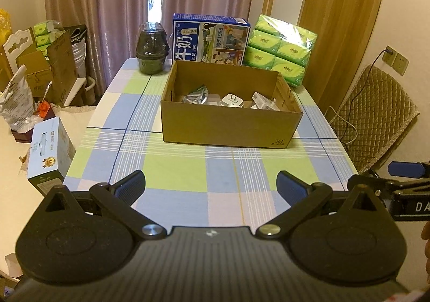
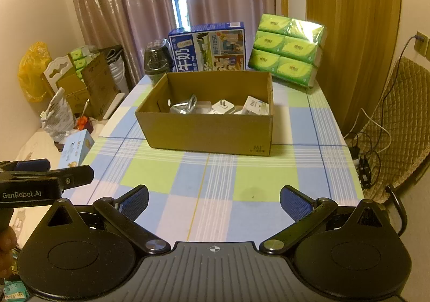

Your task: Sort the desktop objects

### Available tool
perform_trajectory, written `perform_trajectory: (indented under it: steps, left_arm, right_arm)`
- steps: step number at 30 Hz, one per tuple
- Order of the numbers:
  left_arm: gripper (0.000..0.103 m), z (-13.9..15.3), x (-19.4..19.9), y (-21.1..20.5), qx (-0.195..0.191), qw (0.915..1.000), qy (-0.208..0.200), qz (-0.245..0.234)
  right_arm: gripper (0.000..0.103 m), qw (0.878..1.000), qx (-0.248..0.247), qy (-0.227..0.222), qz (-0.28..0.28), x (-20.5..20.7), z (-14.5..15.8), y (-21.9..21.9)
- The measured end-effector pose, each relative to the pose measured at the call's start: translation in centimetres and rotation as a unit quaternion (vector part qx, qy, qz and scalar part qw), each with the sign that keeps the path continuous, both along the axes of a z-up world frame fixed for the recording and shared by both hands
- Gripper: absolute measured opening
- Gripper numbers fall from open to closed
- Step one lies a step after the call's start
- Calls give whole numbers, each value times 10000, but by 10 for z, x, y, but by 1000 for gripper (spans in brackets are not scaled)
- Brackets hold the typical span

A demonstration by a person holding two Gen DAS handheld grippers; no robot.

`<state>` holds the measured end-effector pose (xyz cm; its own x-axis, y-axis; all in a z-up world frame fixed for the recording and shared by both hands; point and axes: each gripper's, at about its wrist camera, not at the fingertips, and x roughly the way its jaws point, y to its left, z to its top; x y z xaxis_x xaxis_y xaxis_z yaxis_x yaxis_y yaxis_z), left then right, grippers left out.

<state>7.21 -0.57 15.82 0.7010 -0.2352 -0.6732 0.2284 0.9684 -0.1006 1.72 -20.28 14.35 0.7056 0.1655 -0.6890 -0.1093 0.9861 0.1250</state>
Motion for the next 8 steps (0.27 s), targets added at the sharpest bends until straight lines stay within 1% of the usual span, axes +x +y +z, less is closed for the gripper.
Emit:
perform_trajectory:
  steps: [8]
  left_arm:
    - [102, 0, 2, -3, 25, 10000, -50, -19]
  right_arm:
    - [101, 10000, -13, 44, -17, 3, -5, -2]
